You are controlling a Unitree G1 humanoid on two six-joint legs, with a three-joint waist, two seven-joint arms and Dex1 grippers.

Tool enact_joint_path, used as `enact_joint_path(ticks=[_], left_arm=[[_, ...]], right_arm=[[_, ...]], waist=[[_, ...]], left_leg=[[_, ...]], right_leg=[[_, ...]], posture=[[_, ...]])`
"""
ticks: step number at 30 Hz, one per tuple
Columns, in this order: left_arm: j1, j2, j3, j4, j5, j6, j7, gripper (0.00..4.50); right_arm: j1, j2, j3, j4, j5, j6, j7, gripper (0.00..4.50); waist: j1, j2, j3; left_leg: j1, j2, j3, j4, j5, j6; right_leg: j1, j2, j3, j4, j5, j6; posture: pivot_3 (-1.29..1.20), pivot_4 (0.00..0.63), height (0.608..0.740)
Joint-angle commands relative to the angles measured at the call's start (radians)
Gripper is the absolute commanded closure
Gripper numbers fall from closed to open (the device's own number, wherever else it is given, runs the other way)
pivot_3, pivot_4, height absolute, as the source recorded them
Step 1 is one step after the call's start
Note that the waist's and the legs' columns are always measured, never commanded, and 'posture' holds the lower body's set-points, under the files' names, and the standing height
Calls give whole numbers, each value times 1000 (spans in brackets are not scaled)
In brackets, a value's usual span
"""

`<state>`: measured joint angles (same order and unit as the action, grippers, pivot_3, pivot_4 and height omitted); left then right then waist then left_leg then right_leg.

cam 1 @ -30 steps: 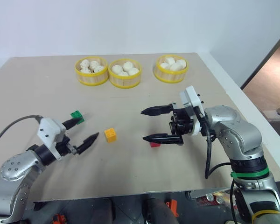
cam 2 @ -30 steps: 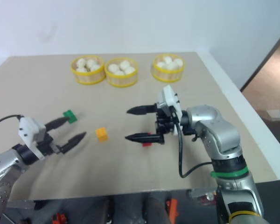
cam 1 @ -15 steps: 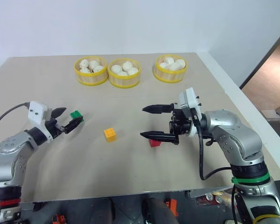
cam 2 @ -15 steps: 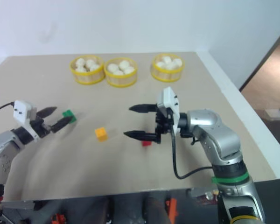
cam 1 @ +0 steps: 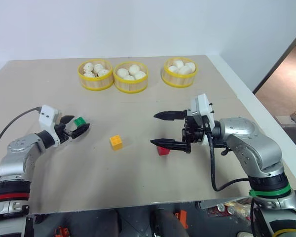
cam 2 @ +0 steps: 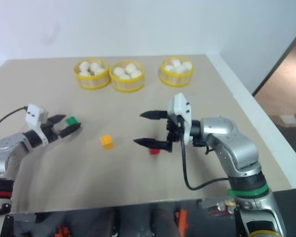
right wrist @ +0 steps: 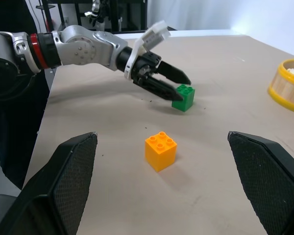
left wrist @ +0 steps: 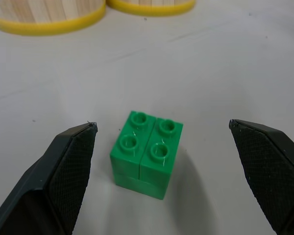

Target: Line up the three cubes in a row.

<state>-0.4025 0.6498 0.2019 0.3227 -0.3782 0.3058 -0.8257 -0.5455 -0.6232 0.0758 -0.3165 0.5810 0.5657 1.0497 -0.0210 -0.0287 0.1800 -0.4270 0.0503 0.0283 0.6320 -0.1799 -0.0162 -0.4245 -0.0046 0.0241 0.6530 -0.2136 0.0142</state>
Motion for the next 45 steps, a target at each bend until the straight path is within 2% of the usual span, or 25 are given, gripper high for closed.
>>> enact_joint_path(ticks=[1,5,8,15,20,24,32,38,45], left_arm=[[-44,22,-8,43,32,-47,-26,0],[-78,29,-46,120,79,-90,-71,0],[-115,25,-52,185,99,-125,-77,790],[-165,24,-78,290,131,-172,-146,3161],[-176,32,-80,309,140,-180,-182,3157],[-152,40,-76,253,127,-161,-205,3157],[-31,59,-78,-152,43,11,-236,3157],[-28,40,-111,-426,-37,178,-204,3157],[-16,3,-184,-632,-112,317,-150,3157]], right_arm=[[3,-10,-22,-36,5,-12,-7,56],[4,-12,-19,-35,0,-17,-11,56],[4,-12,-17,-34,-2,-18,-13,0],[6,-12,-14,-42,4,-12,-14,0],[5,-15,-14,-42,3,-12,-10,0],[3,-16,-13,-41,3,-13,-5,0],[7,-21,-16,-43,4,-18,0,0],[11,-21,-13,-46,6,-18,1,0],[11,-22,-13,-46,2,-18,-2,0]], waist=[[0,0,0],[0,0,0],[0,0,0],[0,0,0],[0,0,0],[0,0,0],[0,0,0],[0,0,0],[0,0,0]], left_leg=[[0,0,0,0,0,0],[0,0,0,0,0,0],[0,0,0,0,0,0],[-1,0,0,0,0,0],[-1,0,0,0,0,0],[-1,0,0,1,0,0],[-2,0,0,1,0,0],[-2,0,0,2,0,0],[-2,0,-1,2,0,0]], right_leg=[[0,0,0,0,0,0],[0,0,0,0,0,0],[0,0,0,0,1,1],[0,0,0,0,1,2],[0,0,0,0,1,2],[0,0,0,0,1,2],[-1,0,0,0,1,2],[-1,0,0,0,1,2],[-1,1,1,0,2,3]], posture=[[0,150,740],[0,150,740],[0,150,740],[0,150,740],[0,150,740],[0,150,740],[0,150,740],[0,150,740],[0,150,740]])
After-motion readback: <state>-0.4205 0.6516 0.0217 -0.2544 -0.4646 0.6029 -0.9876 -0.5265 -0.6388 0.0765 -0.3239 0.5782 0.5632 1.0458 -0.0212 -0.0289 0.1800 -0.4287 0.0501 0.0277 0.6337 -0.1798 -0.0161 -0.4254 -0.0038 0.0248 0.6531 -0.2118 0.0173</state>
